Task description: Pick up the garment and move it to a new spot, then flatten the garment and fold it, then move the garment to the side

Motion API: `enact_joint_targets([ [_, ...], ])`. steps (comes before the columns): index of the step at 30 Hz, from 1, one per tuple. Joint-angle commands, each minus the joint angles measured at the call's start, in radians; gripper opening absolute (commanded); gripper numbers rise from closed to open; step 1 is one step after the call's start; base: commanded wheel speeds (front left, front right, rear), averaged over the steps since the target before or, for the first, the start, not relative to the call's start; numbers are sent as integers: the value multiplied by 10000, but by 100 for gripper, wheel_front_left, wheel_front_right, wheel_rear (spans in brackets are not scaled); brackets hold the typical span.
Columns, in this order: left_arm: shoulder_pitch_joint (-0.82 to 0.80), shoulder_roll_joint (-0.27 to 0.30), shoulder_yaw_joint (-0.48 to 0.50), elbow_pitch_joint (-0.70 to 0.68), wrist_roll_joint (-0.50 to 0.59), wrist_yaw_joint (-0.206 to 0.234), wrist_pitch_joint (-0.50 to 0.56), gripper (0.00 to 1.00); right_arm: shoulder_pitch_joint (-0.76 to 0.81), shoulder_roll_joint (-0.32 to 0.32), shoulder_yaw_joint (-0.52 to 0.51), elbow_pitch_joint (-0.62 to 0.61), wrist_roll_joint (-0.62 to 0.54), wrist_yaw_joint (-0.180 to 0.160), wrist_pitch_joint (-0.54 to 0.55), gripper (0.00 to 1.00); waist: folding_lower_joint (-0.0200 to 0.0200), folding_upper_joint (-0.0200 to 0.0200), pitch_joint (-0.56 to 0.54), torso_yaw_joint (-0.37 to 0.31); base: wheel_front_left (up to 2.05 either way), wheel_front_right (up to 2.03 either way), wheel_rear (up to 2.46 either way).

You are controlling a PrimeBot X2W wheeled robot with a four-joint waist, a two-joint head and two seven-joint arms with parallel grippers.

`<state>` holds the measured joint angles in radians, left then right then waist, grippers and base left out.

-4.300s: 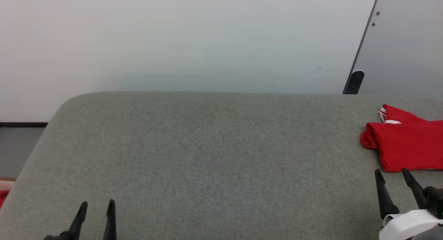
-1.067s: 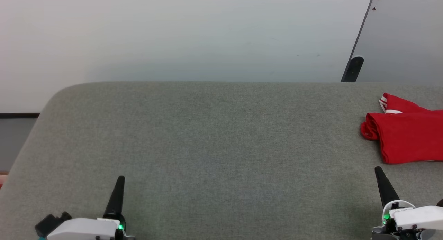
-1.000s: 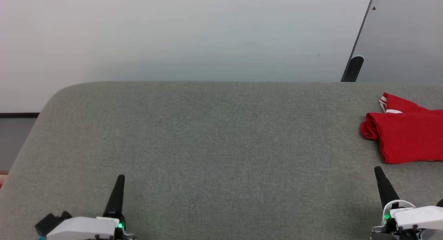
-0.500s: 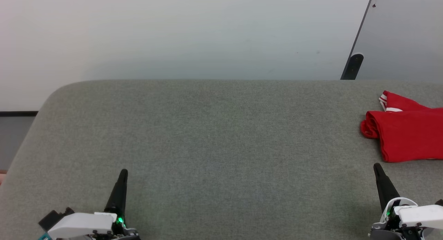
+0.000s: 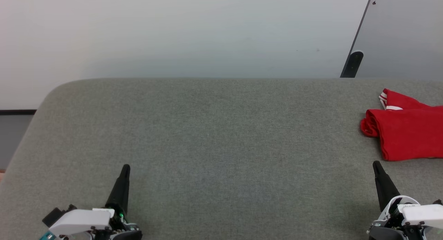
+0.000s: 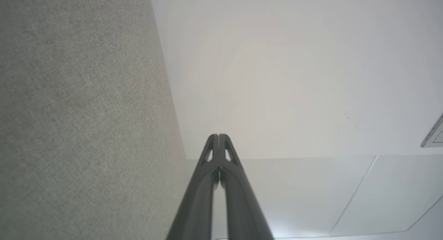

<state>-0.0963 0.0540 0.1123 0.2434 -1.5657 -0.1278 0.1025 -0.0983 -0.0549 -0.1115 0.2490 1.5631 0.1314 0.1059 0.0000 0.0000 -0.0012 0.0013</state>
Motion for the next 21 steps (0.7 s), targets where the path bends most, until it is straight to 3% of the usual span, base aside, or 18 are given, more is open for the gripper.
enact_joint_targets([
  [1,-124,-26,32,11,-180,-50,55,0,-152,36,-30,-56,216,-13,53,0,0,0,8,-2,0,0,0],
  [21,-185,-50,33,30,-484,-53,153,0,-121,69,-37,-55,513,-12,102,0,0,0,43,-13,0,0,0],
])
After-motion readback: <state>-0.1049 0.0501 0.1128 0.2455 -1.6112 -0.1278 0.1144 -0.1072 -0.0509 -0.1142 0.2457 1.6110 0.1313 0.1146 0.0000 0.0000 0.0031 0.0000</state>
